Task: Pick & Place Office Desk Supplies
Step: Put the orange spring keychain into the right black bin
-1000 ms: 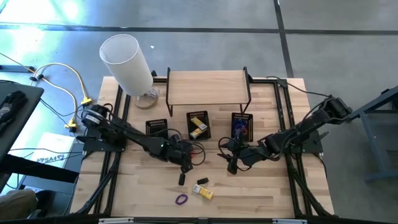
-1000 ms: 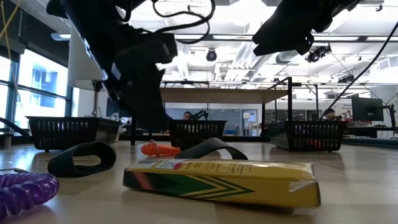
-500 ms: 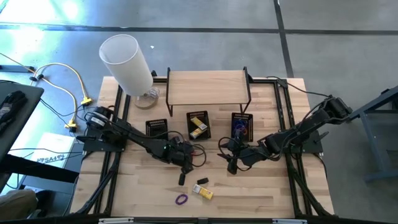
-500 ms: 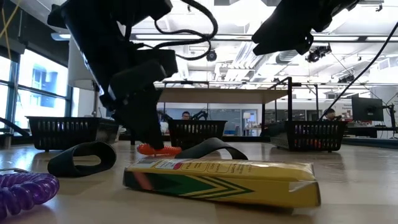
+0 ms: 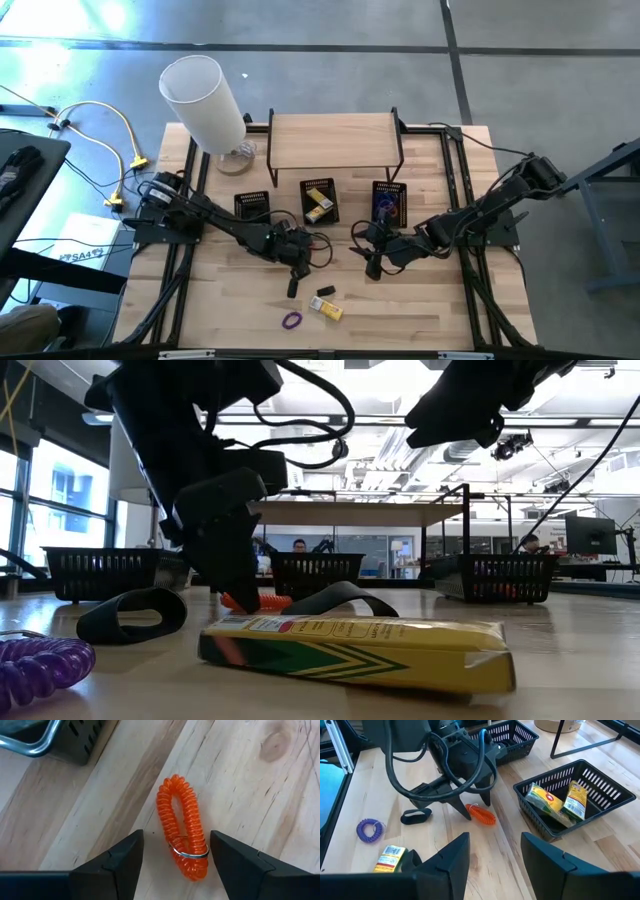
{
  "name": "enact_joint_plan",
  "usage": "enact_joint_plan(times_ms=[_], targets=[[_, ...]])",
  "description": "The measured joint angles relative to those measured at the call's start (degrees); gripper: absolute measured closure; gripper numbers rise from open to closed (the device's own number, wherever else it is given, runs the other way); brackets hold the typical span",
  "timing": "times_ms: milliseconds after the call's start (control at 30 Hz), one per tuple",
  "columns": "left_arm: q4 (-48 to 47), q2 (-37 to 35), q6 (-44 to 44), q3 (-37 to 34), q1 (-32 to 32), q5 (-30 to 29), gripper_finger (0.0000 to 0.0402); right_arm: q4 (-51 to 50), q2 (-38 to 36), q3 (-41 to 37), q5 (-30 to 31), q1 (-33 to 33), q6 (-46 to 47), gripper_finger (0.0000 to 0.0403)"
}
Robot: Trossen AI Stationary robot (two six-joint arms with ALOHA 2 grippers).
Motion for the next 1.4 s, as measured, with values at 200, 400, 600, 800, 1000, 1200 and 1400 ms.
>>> enact_joint_plan(times_ms=[200,400,600,800,1000,1200,1400], targets=[[-0.4,0.0,-1.5,0.0,0.1,0.1,0.0229,0.0,0.0,0.0,0.0,0.0,0.1,0.0237],[-0.6,0.1,-1.6,-0.1,0.4,0.4,0.0313,0.1,0.0,0.0,-1.4,0.1,1.1,0.0237],[-0.6,-0.6,-0.7,-0.2,-0.7,0.7,0.0388,0.6,0.0,0.0,-6.9,0.1,1.4,0.0237],[-0.7,-5.0,0.7,-0.4,-2.0,4.9,0.0388,5.0,0.1,0.0,-12.1,0.3,0.1,0.0237],[8.2,-9.0,3.1,-0.3,-4.7,5.9,0.0389,8.1,3.0,0.0,-11.9,1.7,-5.8,0.0237],[17.5,-8.6,6.8,-0.3,-6.7,12.3,0.039,19.4,9.7,0.0,-15.2,4.4,-21.4,0.0237],[19.0,-8.6,7.4,-0.3,-6.9,13.2,0.039,30.4,14.9,0.0,-12.6,7.0,-37.7,0.0237]])
